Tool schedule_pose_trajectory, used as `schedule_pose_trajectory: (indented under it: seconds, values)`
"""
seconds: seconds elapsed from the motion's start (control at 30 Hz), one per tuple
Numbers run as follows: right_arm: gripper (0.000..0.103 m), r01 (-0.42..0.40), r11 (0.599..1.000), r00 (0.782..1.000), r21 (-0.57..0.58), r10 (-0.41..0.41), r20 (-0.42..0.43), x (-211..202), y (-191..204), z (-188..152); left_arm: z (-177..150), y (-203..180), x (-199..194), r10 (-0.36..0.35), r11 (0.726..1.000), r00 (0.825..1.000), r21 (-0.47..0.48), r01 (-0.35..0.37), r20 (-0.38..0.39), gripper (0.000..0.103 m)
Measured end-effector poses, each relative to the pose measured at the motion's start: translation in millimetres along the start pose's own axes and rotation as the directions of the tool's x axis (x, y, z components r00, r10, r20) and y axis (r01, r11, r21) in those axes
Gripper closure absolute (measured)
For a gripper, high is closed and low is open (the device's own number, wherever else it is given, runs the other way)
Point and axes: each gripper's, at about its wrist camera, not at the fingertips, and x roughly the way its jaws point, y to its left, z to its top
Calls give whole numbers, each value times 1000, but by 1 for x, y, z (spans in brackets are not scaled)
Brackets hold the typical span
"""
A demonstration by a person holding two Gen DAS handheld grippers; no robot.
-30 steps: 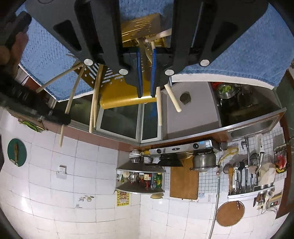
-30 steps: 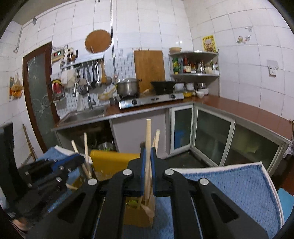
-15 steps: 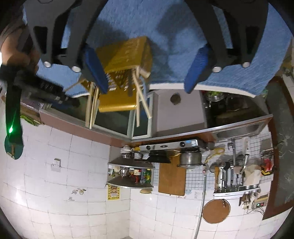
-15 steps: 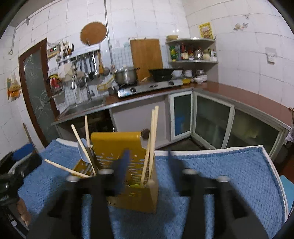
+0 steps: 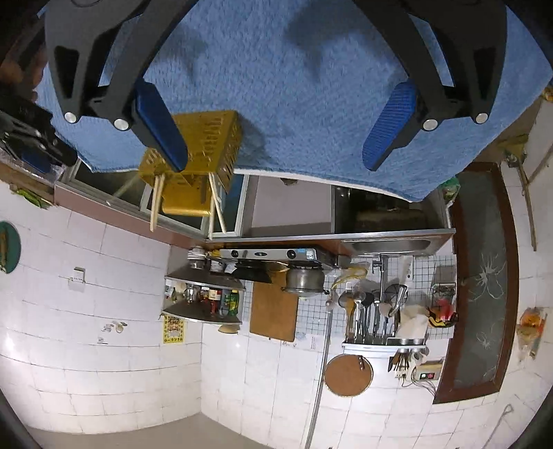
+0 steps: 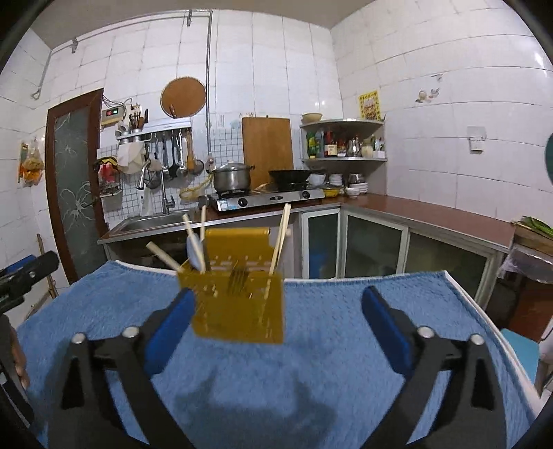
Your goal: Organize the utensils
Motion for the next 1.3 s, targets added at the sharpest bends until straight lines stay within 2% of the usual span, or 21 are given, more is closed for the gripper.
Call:
schedule_pose_trajectory:
  seconds: [0.13, 0.23, 0.43, 0.73, 0.93, 1.3]
  values:
    - [5, 2, 1000, 1000, 13, -2, -10, -29, 11, -28, -29, -4, -25, 17, 1000, 1000, 1, -17, 8, 5]
    - [4, 40, 999, 998, -4, -40, -45, -44, 21, -48, -48, -3, -34, 17, 1000, 1000, -4, -17, -3, 5]
    - [4, 87, 993, 996, -82, -86, 24, -61, 36, -72, -76, -2, -41, 38, 999, 999, 34, -39, 26, 5]
    - [4, 127, 990, 992, -66, -125, 22, -60, 35, -81, -90, -3, -37, 31, 998, 999, 47, -32, 41, 5]
    - [4, 157, 987, 987, -46, -156, 30, -62, 31, -83, -92, -5, -31, 11, 998, 1000, 58, -11, 7, 5]
    - [4, 162, 986, 987, -41, -161, 20, -60, 29, -82, -94, -10, -27, -32, 996, 999, 77, 33, -20, 5]
